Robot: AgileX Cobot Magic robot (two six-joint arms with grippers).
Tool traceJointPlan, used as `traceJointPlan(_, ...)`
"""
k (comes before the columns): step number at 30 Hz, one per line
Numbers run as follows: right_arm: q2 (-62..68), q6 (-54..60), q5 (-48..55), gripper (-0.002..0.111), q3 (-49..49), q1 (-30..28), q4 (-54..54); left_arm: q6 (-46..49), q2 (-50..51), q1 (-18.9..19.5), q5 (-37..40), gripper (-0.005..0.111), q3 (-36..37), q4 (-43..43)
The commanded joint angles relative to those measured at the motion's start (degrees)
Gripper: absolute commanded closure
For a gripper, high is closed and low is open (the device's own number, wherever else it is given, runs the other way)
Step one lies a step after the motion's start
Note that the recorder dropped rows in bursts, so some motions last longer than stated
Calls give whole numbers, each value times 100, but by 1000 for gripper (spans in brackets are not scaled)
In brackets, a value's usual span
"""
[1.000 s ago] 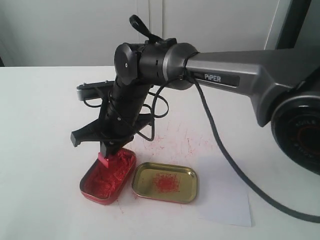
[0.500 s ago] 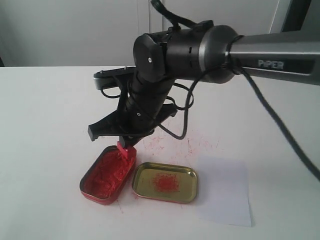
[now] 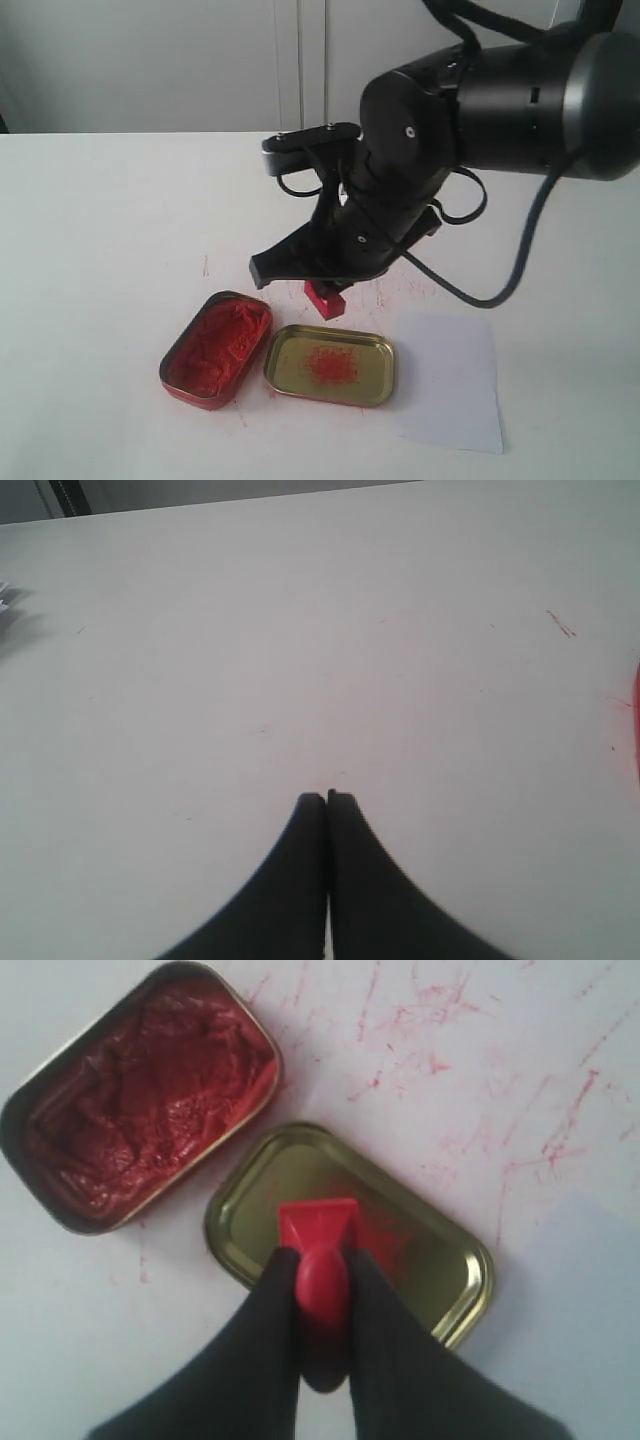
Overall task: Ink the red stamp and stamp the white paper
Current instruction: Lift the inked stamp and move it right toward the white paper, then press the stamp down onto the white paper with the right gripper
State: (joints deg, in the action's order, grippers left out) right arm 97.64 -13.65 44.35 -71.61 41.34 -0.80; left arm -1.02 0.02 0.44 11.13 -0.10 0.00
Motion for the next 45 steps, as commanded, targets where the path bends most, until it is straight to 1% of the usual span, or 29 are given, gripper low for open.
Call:
traceJointPlan(1, -354, -56, -146, 108, 539, -245, 80, -22, -2, -3, -5, 107, 10, -33)
traceJointPlan(13, -942, -56, -515, 108, 1701, -749, 165, -22, -2, -3, -5, 107, 10, -33)
traceJointPlan(20, -966, -227, -972, 108, 2242, -827, 330, -22, -2, -3, -5, 107, 10, -33)
traceJointPlan(23, -966, -508, -1098, 108, 2436, -840, 696, -22, -2, -3, -5, 107, 10, -33)
traceJointPlan(26, -943, -851, -1140, 108, 2545, -840, 1146, -22, -2, -3, -5, 107, 10, -33)
traceJointPlan(29, -918, -1059, -1284, 108, 2587, -840, 1364, -22, -2, -3, -5, 107, 10, -33)
traceJointPlan(39, -480, -1222, -1645, 108, 2597, -840, 1311, -22, -2, -3, -5, 107, 10, -33)
traceJointPlan(45, -346, -1222, -1689, 108, 2597, -1047, 1274, -22, -2, -3, -5, 107, 10, -33)
